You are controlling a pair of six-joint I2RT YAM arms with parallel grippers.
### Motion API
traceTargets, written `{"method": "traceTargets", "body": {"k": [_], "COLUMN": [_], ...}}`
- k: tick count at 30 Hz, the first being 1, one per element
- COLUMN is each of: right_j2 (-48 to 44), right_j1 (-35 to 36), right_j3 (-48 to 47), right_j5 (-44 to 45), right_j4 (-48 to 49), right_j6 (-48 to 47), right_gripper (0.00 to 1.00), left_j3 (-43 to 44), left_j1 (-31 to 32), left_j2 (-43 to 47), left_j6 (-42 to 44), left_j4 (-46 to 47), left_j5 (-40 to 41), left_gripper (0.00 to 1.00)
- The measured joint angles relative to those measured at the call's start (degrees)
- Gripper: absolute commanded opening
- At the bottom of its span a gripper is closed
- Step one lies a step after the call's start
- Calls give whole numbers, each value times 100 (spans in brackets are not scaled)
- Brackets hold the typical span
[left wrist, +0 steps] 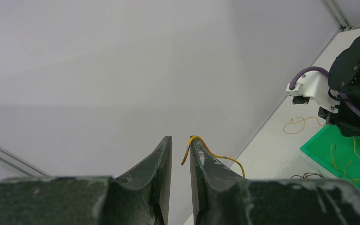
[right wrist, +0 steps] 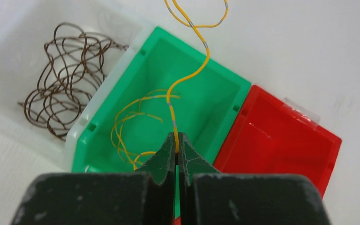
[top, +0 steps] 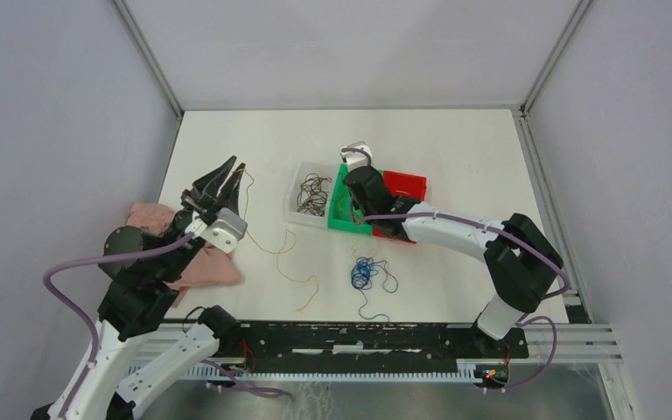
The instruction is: Untangle the cables
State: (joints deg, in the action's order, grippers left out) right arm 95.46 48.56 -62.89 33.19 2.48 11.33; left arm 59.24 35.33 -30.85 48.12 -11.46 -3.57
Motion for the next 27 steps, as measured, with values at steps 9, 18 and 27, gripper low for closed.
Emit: {"method": "traceTargets", "body": {"k": [9,18,27], "right_j2": [450,205,-588], "right_j1": [-205,-654,-719], "right_j3": [-999,-1655,-1934], "right_j5": [-905,-1198,-1674], "right_j4": [-1292,-1547,-892], "right_j6": [450,807,1049], "right_gripper": [0,1,1], "left_j3": [0,-94,-758], "left_j1": [-2,0,0], "left_j2": [0,15,15], "left_j6": [2,0,-291], "left_j4": [2,13,-144], "left_j5": [0,-2,-146], "left_gripper": [28,28,28]}}
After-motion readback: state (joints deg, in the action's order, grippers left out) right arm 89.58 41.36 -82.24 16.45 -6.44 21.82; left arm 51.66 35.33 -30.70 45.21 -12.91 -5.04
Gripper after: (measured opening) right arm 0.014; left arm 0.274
